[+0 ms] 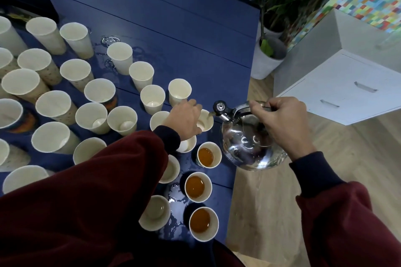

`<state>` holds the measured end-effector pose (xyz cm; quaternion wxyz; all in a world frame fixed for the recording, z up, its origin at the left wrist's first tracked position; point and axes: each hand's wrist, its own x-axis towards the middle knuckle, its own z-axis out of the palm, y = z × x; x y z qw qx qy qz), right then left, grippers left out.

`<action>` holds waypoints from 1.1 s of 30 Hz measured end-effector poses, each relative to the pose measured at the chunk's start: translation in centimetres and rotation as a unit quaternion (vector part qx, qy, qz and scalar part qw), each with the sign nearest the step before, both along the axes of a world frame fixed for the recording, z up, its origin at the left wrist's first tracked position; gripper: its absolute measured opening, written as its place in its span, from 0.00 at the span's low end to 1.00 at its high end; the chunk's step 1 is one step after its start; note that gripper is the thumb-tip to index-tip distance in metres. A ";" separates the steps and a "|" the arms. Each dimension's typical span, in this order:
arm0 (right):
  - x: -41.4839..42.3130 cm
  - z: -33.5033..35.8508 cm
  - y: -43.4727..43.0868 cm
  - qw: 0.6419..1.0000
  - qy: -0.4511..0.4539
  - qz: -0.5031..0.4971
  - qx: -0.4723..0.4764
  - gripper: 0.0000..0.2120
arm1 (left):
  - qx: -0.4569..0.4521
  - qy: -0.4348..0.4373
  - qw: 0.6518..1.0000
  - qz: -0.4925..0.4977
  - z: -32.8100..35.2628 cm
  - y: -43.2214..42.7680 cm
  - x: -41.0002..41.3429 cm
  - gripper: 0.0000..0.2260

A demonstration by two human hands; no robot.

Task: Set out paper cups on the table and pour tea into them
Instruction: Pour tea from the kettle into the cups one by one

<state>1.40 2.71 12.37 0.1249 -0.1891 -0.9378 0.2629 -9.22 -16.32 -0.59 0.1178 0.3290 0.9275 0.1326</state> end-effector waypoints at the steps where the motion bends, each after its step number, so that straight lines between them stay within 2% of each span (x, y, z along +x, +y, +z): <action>1: -0.1 -0.1 0.0 1.000 -0.001 0.001 0.005 0.28 | 0.008 -0.005 1.000 0.001 -0.1 -0.1 0.0 0.22; 7: -0.6 -0.3 0.1 1.000 -0.001 -0.010 0.015 0.27 | 0.029 -0.019 0.999 0.015 0.1 -0.5 -0.1 0.30; 14: -0.5 -0.4 0.4 1.000 0.004 -0.011 0.025 0.27 | 0.034 -0.012 0.999 0.016 -0.1 -0.4 -0.1 0.34; 22: -0.7 -0.2 0.7 1.000 0.000 -0.016 0.022 0.28 | 0.037 -0.004 0.999 0.013 -0.4 -0.2 -0.2 0.34; 26: -0.6 -0.2 0.8 0.999 0.012 -0.026 -0.022 0.27 | 0.041 -0.008 0.999 0.018 -0.3 -0.2 0.0 0.34; 29: -0.8 0.1 0.9 0.996 0.050 -0.037 -0.056 0.28 | 0.070 -0.007 0.997 0.030 0.6 -0.4 -0.2 0.30; 33: -1.8 1.1 0.8 0.992 0.091 -0.036 -0.081 0.30 | 0.100 0.047 0.991 0.076 2.4 -1.0 -1.8 0.24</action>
